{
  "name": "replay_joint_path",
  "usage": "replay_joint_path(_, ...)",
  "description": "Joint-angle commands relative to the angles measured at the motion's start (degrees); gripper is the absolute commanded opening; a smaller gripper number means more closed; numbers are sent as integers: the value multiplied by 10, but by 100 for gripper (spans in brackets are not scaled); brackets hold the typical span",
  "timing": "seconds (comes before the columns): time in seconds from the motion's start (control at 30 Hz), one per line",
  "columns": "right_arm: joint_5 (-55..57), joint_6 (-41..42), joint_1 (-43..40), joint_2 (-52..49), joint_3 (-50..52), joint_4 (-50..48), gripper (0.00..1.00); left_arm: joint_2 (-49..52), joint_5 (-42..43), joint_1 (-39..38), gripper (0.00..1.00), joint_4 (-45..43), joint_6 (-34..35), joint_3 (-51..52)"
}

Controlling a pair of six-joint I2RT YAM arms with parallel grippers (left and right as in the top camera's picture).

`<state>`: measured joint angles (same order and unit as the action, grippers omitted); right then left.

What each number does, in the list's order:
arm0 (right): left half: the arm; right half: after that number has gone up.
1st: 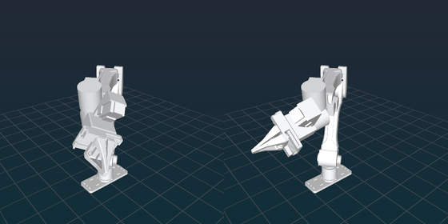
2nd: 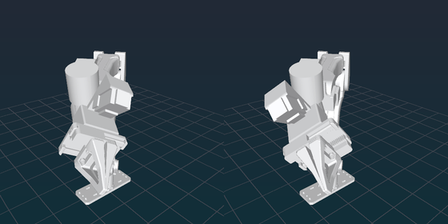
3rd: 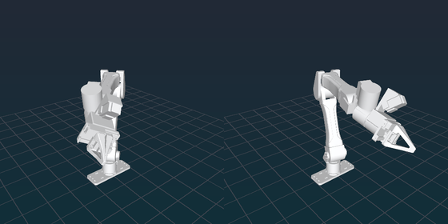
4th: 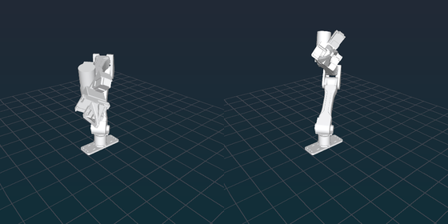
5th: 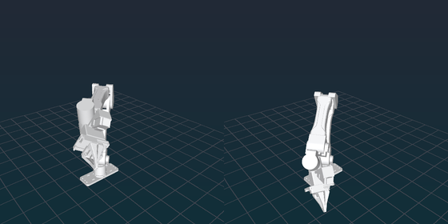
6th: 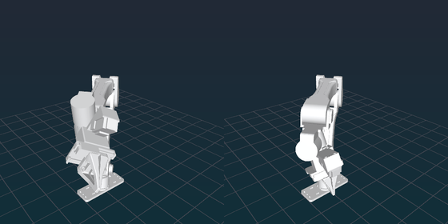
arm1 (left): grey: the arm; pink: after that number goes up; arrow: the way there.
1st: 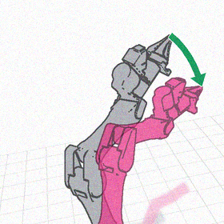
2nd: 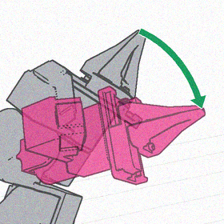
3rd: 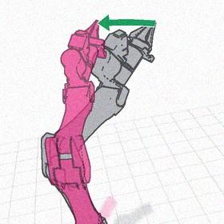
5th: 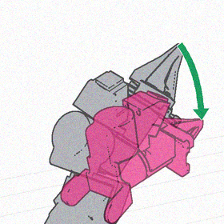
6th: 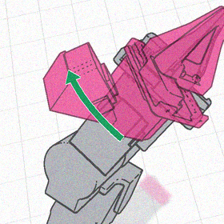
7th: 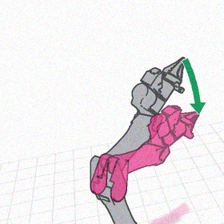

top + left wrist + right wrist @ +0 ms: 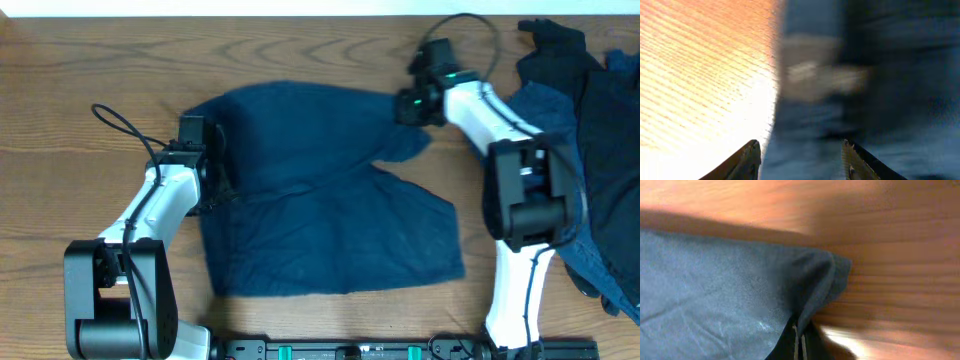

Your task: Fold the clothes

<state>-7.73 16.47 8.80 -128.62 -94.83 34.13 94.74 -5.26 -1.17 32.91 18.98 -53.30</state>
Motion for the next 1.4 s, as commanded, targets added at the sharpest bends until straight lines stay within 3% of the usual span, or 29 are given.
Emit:
replay_joint_path(0.0, 62, 19, -32, 59, 2, 7, 1, 4, 21, 2, 54, -3, -14, -8)
replay_joint_path(0.07, 62, 7, -32, 75, 2, 15, 3, 4, 24, 2, 54, -4, -14, -8)
replay_joint_path(0.17, 60, -39, -23, 82, 2, 35, 49, 4, 32, 2, 54, -2, -14, -8)
replay_joint_path(0.23, 70, -83, -17, 83, 2, 59, 57, 3, 34, 2, 57, 13, -14, -8)
replay_joint_path(0.43, 153, -58, -26, 129, 2, 176, 61, -17, 64, 2, 78, 144, -24, -18)
replay_joint_path(0.67, 152, -58, -41, 228, 2, 279, 63, -61, 188, 2, 83, 237, -30, -18)
replay_joint_path(0.8, 152, -48, -41, 256, 2, 333, 64, -63, 256, 2, 82, 262, -28, -13)
replay_joint_path(0.87, 152, -43, -41, 259, 2, 351, 64, -64, 283, 2, 76, 261, -13, -1)
replay_joint_path(1.07, 151, -32, -41, 259, 4, 375, 64, -64, 293, 2, 58, 242, 113, 60)
replay_joint_path(1.37, 144, -28, -41, 259, 4, 379, 64, -64, 293, 1, 58, 179, 234, 121)
